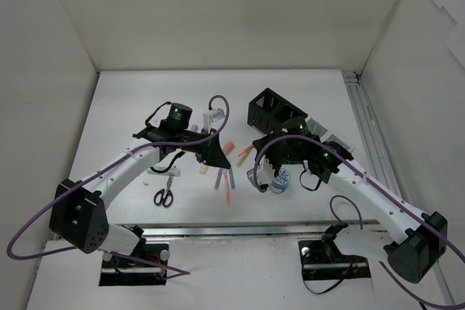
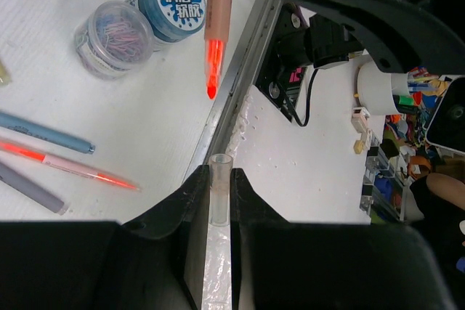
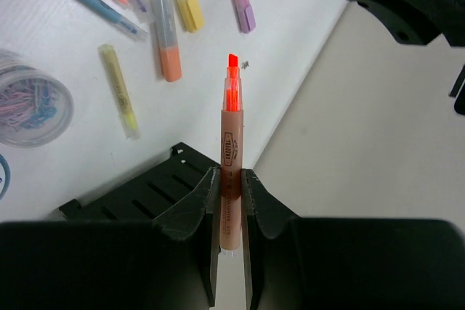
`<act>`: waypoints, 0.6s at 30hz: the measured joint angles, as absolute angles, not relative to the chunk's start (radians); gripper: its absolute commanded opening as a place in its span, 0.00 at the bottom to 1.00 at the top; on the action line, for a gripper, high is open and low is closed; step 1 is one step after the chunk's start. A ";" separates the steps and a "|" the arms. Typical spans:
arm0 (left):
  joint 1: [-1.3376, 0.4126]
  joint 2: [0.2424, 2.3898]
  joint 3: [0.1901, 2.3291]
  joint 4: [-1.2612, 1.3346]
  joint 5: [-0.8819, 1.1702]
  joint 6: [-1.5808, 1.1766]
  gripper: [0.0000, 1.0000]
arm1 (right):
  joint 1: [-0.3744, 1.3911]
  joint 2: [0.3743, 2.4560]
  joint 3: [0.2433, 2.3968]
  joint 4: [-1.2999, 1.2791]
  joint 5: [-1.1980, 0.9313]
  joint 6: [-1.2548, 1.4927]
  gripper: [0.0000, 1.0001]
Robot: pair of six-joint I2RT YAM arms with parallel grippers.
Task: Sort the stationery into containers
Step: Close the pen cap on the pen.
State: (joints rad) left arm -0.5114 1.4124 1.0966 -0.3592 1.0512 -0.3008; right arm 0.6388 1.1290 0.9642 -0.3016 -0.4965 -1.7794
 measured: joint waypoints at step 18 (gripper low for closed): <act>-0.516 1.444 1.097 -0.364 1.057 -0.300 0.00 | 0.663 1.156 0.957 -0.326 -0.607 -1.823 0.00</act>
State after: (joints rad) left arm -0.5163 1.4445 1.0969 -0.3645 1.0573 -0.3004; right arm 0.6628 1.1564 0.9569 -0.3264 -0.6071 -1.8233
